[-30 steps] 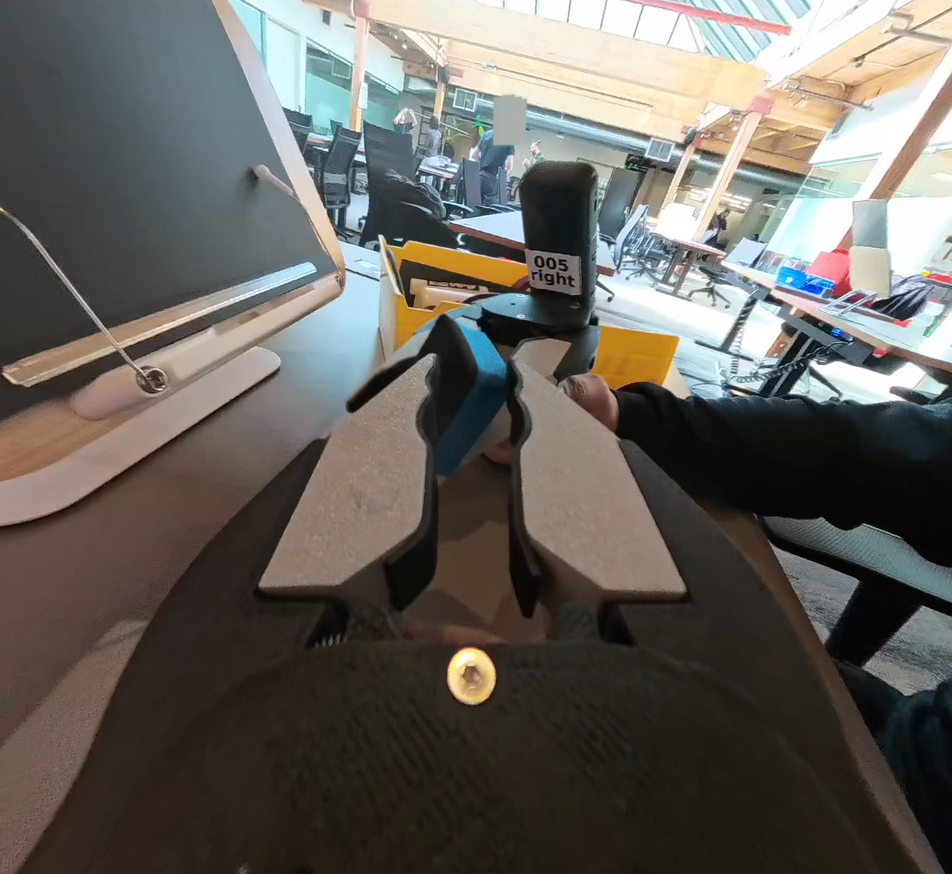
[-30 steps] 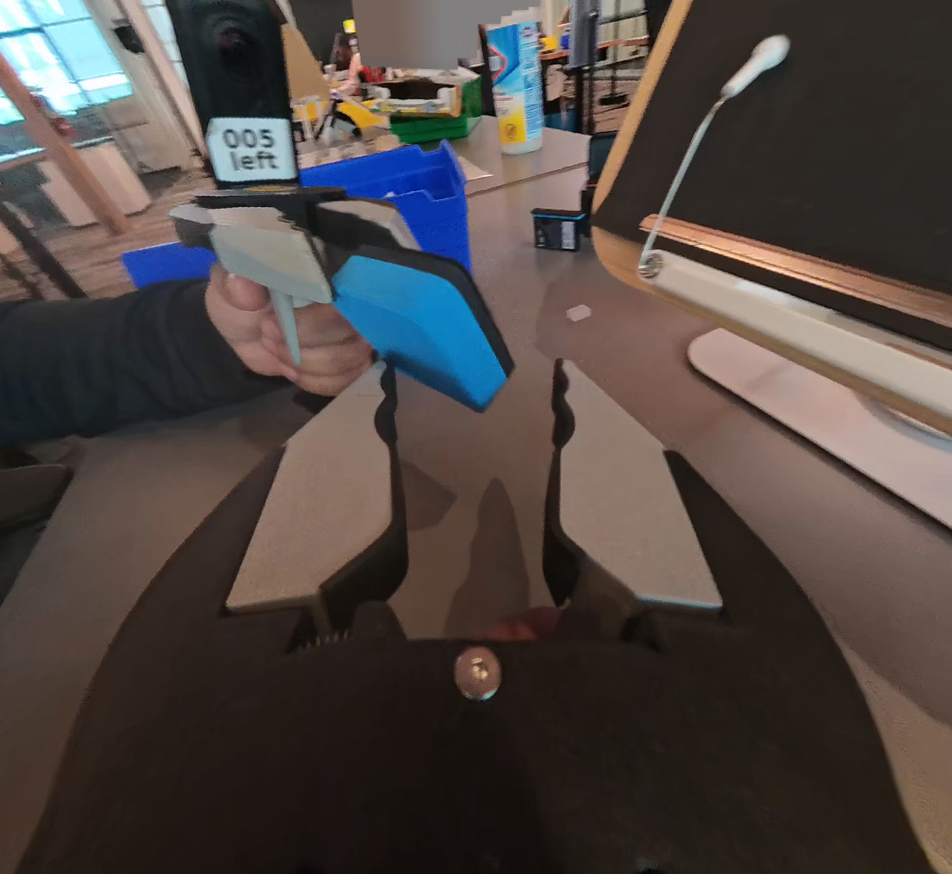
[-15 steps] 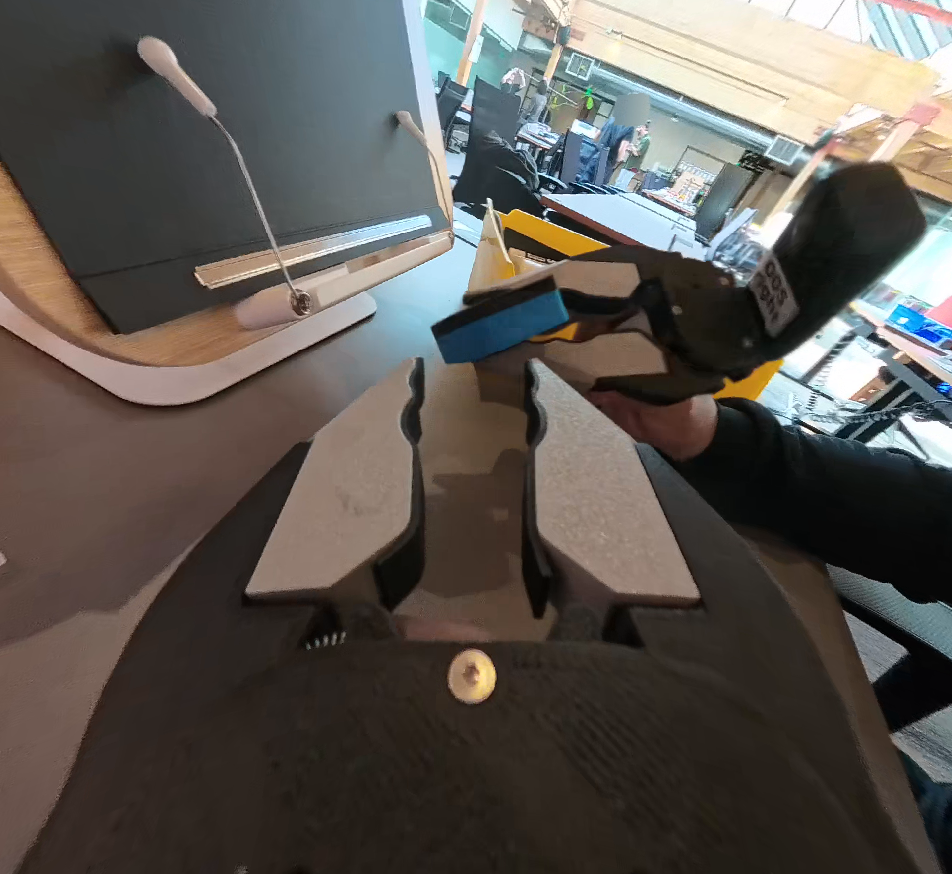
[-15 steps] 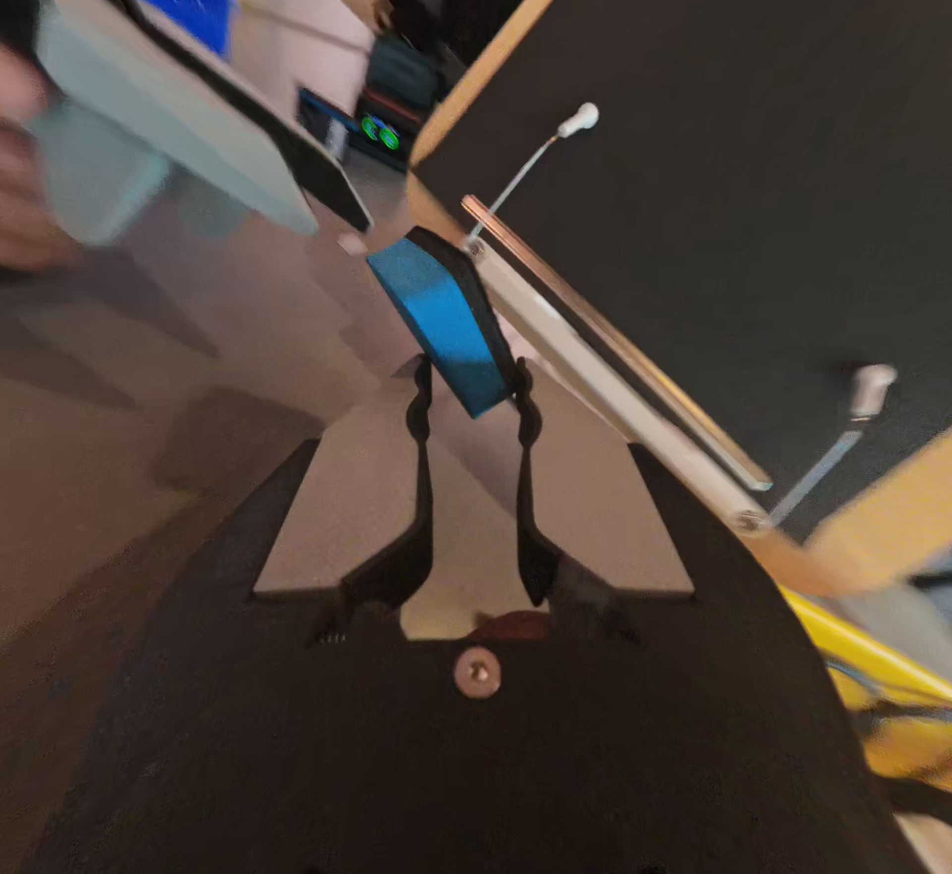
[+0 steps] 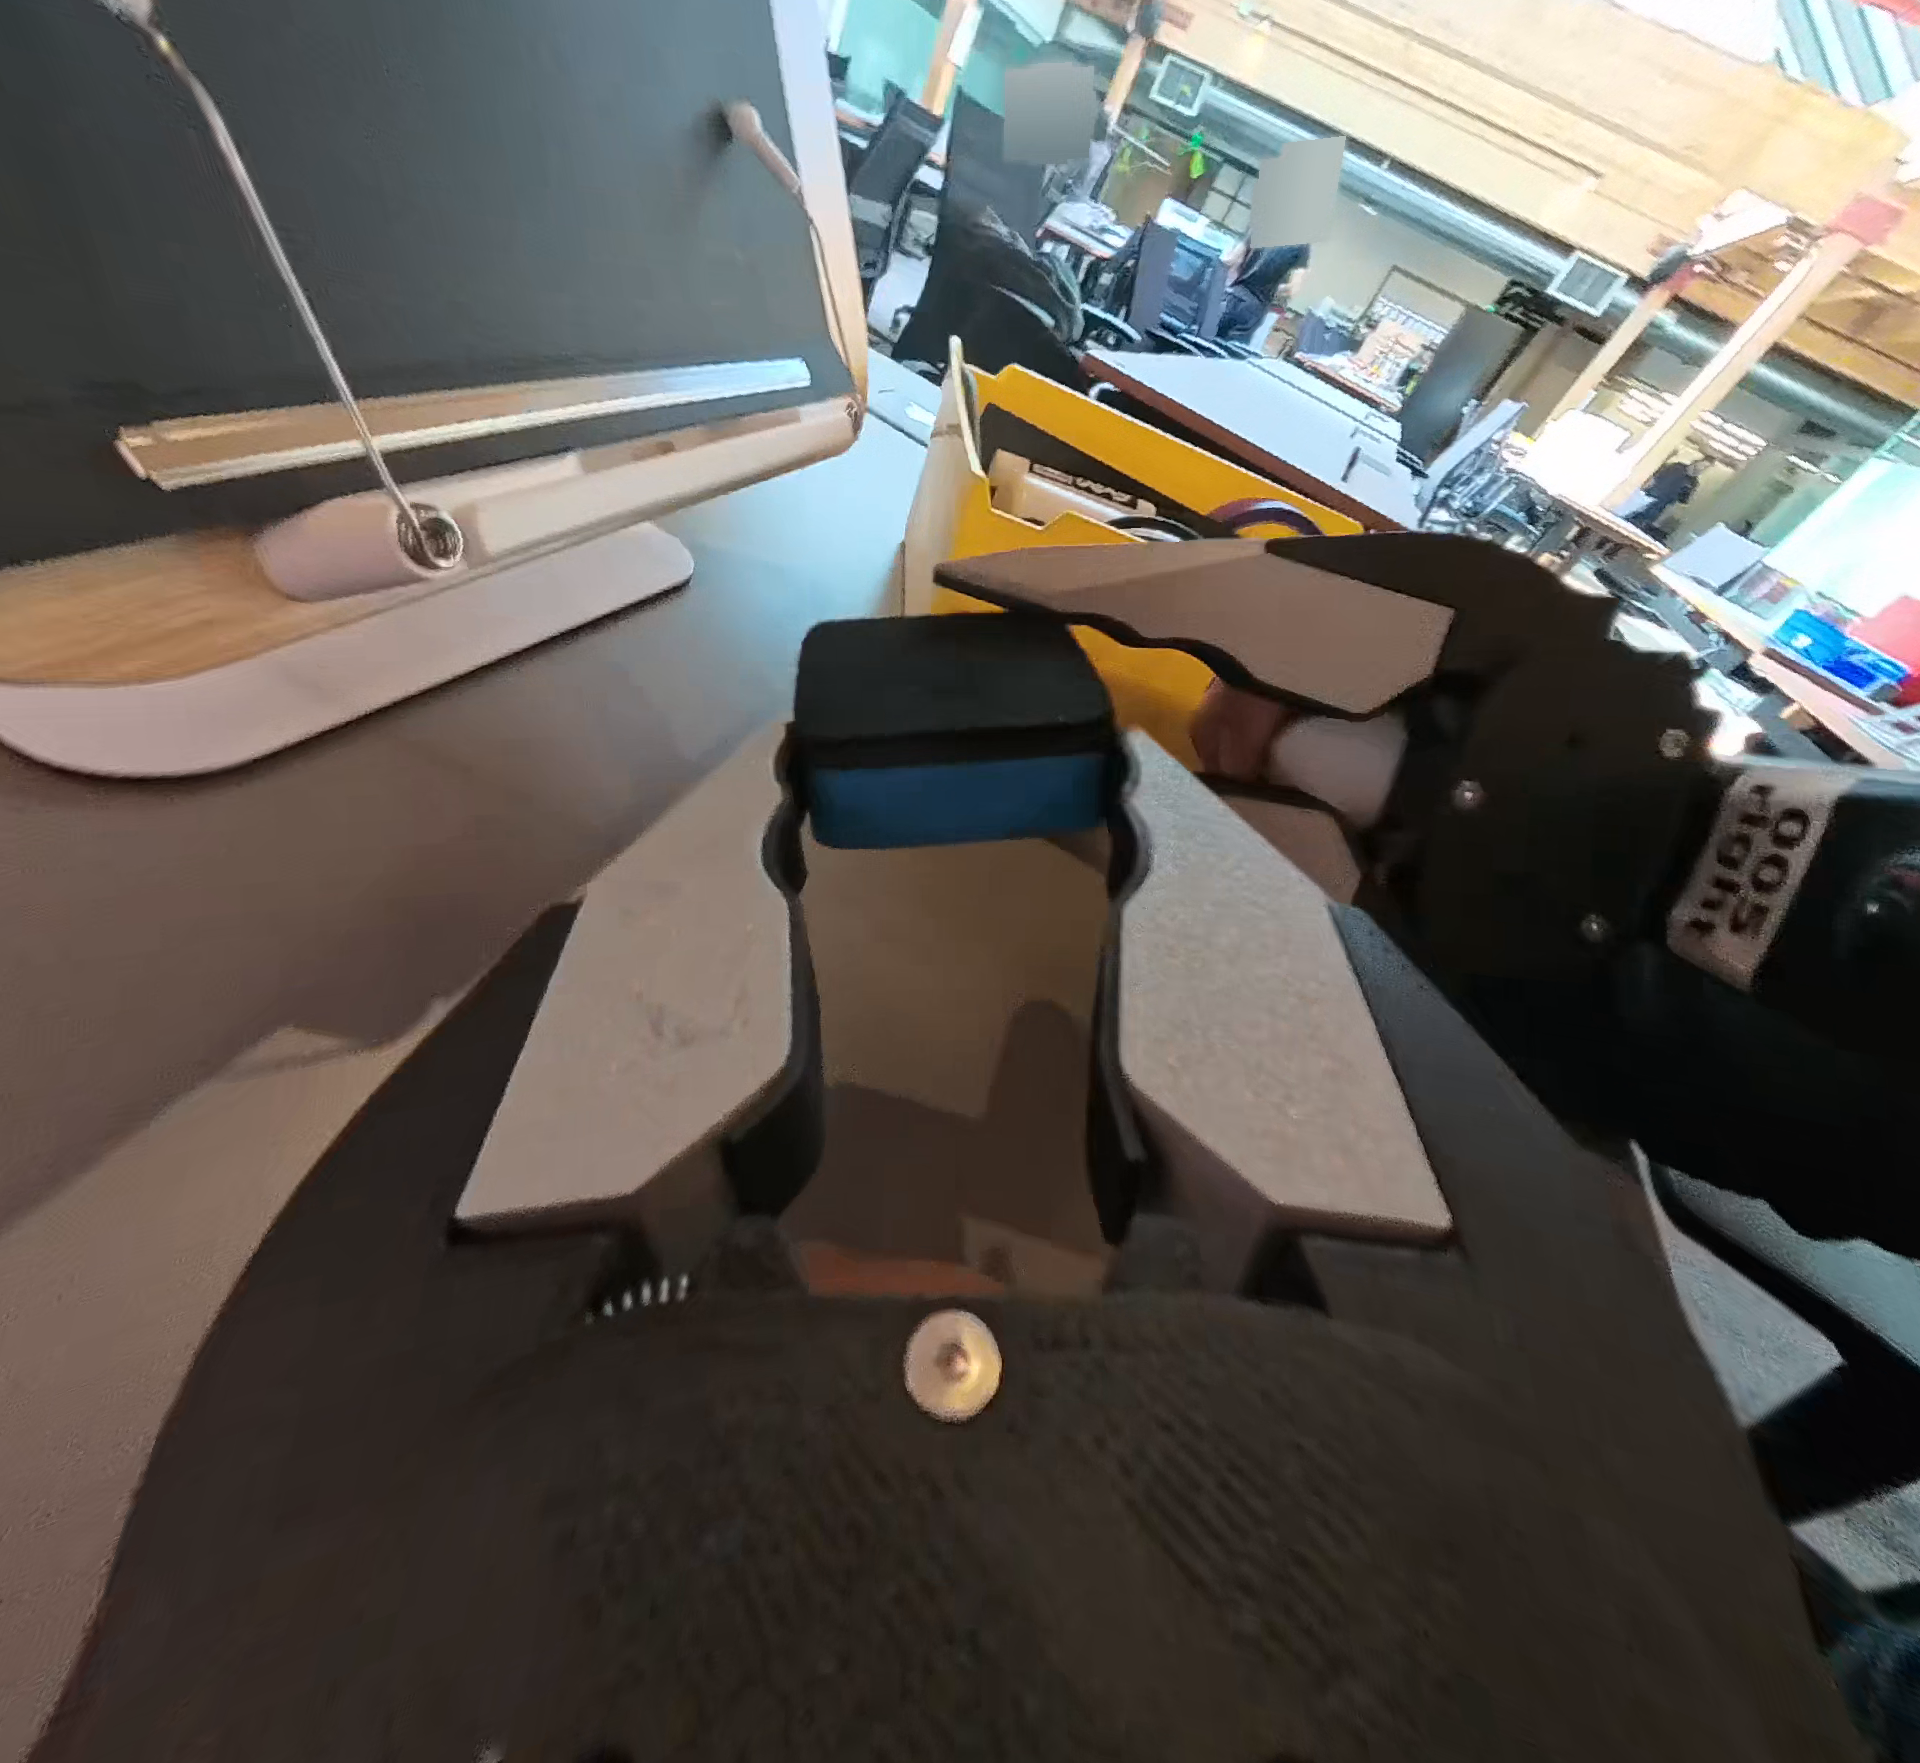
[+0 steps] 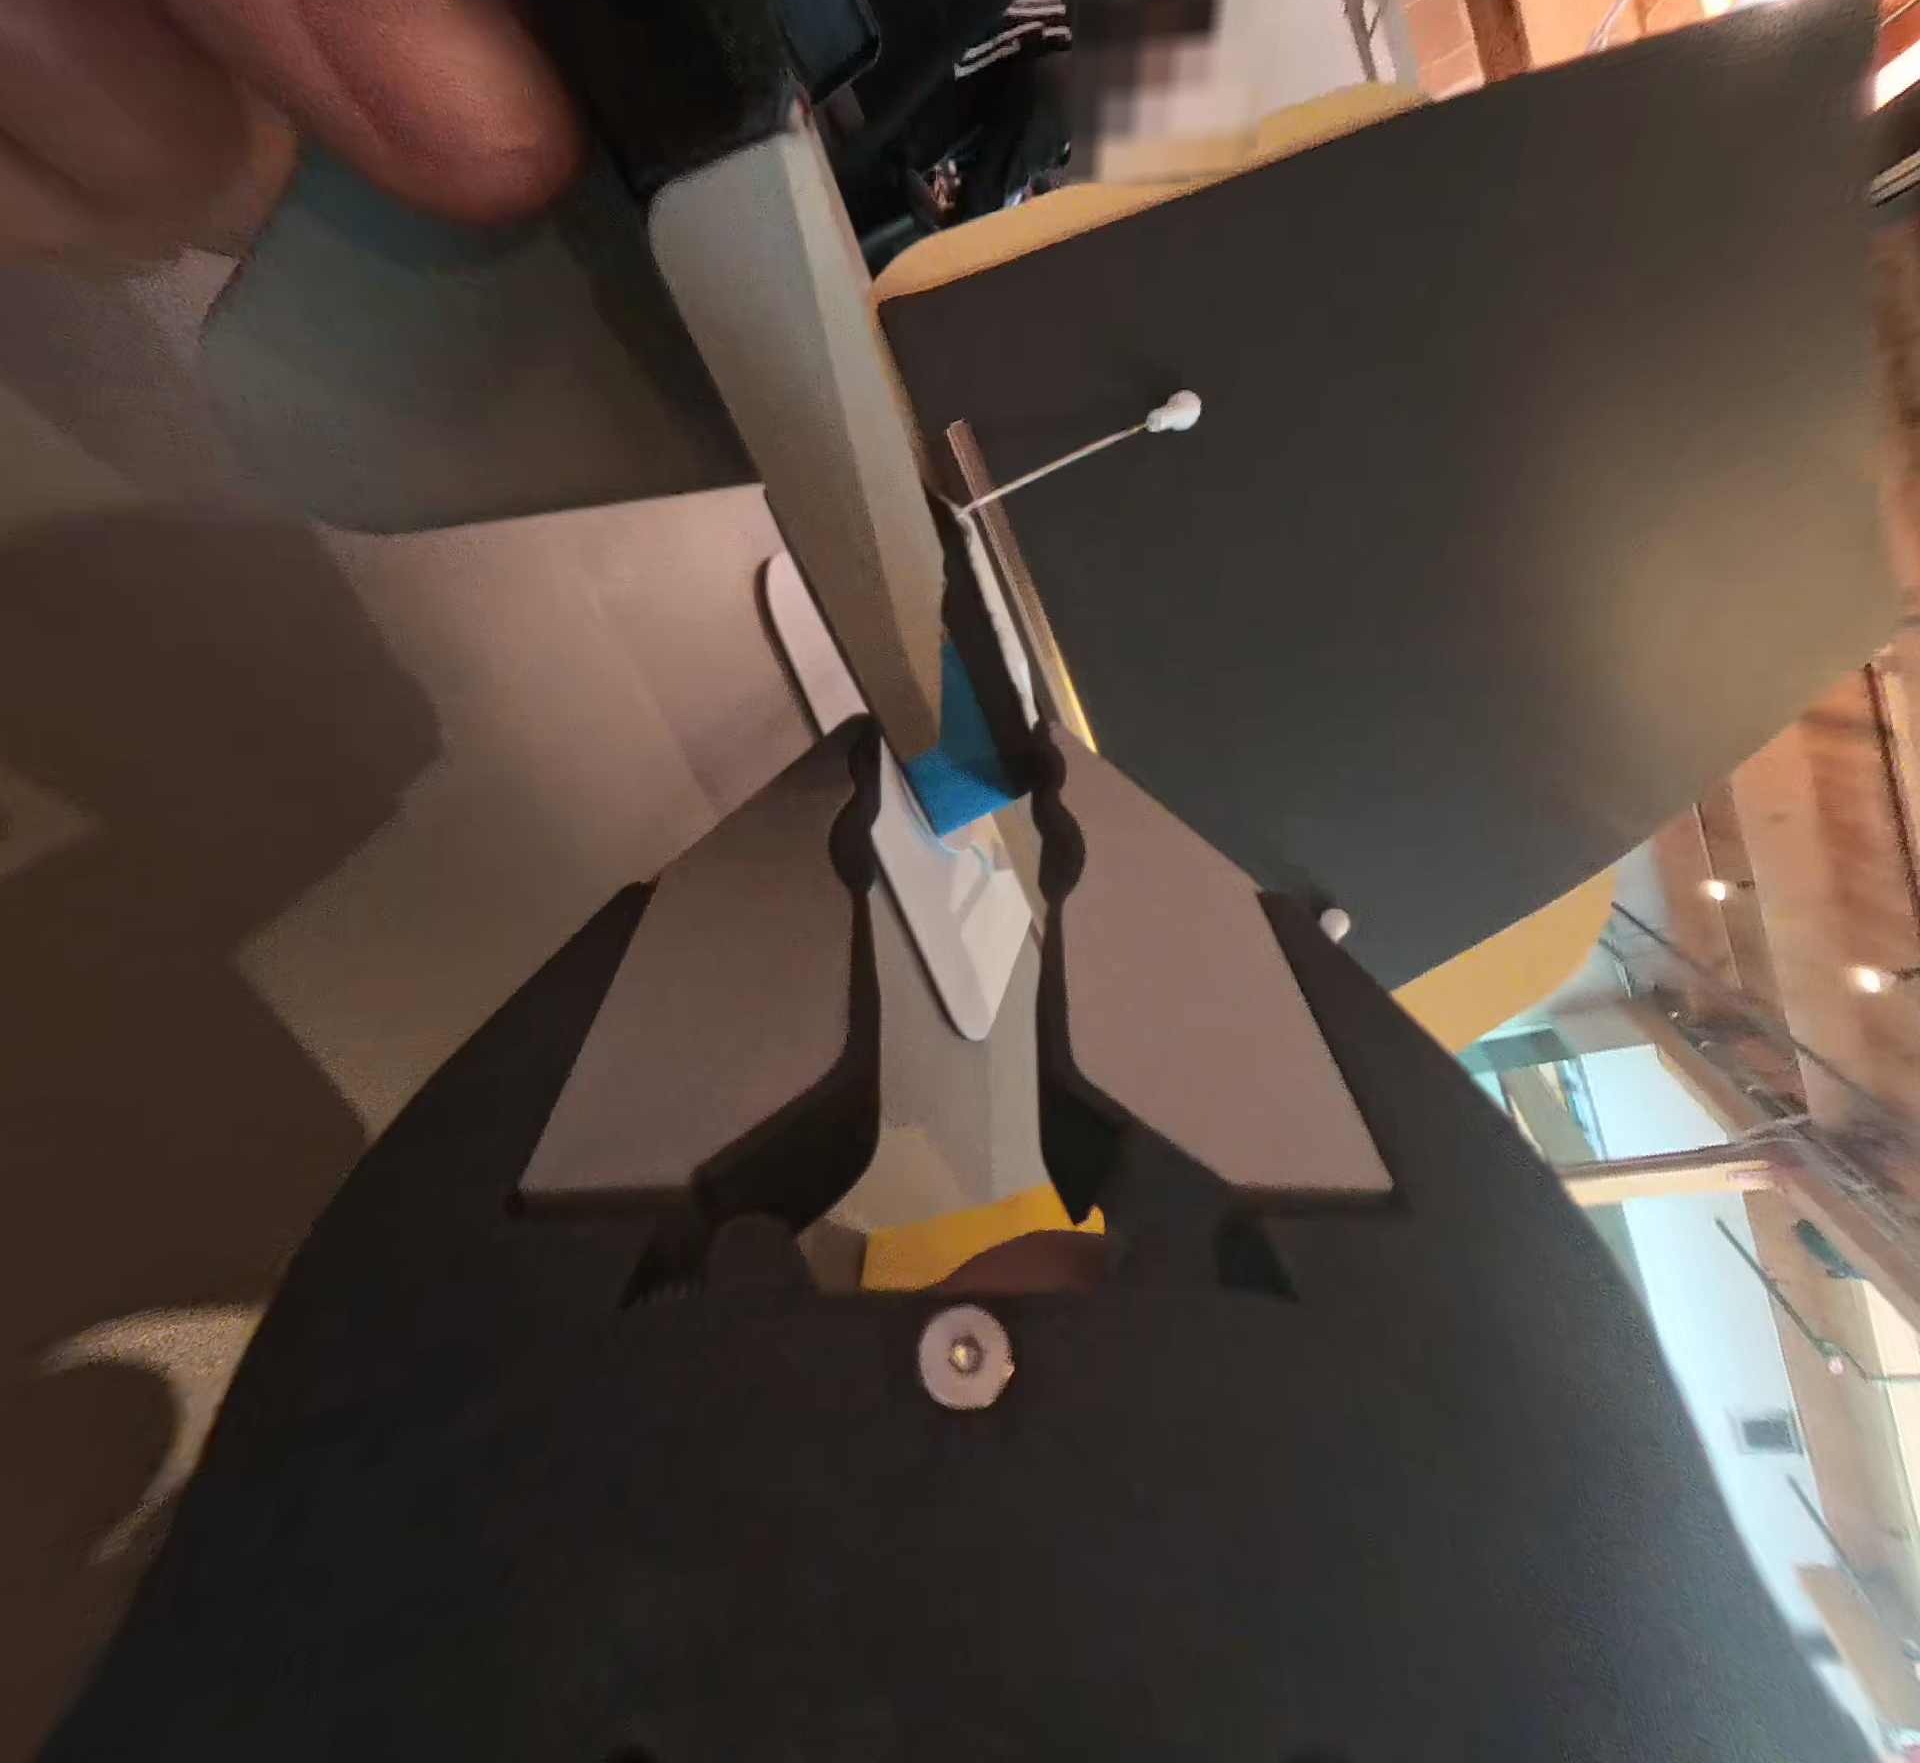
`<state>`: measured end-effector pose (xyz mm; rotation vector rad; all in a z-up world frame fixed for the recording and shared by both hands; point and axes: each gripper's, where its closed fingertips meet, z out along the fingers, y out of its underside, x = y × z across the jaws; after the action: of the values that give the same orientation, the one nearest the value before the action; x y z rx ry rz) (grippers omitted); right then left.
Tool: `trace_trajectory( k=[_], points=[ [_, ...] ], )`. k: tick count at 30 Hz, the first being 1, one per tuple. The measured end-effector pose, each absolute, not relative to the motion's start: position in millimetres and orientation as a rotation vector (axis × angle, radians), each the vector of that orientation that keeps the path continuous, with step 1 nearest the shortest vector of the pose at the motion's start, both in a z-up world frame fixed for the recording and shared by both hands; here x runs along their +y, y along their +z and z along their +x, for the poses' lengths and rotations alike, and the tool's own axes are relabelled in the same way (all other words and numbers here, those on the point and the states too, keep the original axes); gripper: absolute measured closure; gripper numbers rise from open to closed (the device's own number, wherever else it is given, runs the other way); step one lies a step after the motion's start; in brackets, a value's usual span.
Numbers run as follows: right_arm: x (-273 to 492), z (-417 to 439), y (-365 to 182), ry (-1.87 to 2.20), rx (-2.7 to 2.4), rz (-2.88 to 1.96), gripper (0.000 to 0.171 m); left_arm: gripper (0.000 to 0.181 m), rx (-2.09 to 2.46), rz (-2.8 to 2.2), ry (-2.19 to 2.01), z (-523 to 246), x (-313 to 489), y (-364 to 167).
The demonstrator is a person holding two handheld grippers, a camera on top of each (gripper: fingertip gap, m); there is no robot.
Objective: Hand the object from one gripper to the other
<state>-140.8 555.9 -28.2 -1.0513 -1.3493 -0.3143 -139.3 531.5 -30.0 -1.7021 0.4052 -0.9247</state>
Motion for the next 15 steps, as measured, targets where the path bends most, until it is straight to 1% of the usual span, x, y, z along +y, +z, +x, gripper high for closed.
trace_trajectory(
  k=[2, 4, 6, 7, 9, 10, 12, 13, 15],
  points=[
    [552.3, -141.6, -28.3, -0.237, -1.347, -1.072, 0.147, 0.126, 0.439, -1.704, -0.947, -140.3, 529.8, -28.8],
    [544.3, -144.8, -27.3, -0.056, -1.345, -1.098, 0.146, 0.126, 0.456, -1.681, -0.972, -142.4, 527.3, -24.3],
    [533.5, -144.9, -26.4, 0.186, -1.359, -1.139, 0.131, 0.126, 0.465, -1.623, -1.133, -140.1, 517.9, -12.8],
    [531.6, -142.4, -26.4, 0.288, -1.354, -1.180, 0.128, 0.126, 0.474, -1.551, -1.311, -136.8, 505.8, 0.6],
    [525.0, -138.7, -23.2, 0.459, -1.354, -1.205, 0.110, 0.126, 0.465, -1.429, -1.619, -136.9, 485.8, 22.8],
    [516.8, -138.1, -18.9, 0.551, -1.360, -1.181, 0.106, 0.126, 0.478, -1.383, -1.712, -137.4, 477.9, 29.4],
    [500.2, -136.0, -4.7, 0.725, -1.347, -1.133, 0.109, 0.126, 0.539, -1.333, -1.847, -134.5, 461.7, 35.6],
    [491.4, -135.0, 3.4, 0.806, -1.341, -1.111, 0.115, 0.125, 0.571, -1.324, -1.870, -132.0, 456.1, 35.6],
    [473.0, -134.0, 16.0, 0.929, -1.354, -1.060, 0.117, 0.126, 0.606, -1.335, -1.858, -125.9, 452.3, 31.9]
  ],
)
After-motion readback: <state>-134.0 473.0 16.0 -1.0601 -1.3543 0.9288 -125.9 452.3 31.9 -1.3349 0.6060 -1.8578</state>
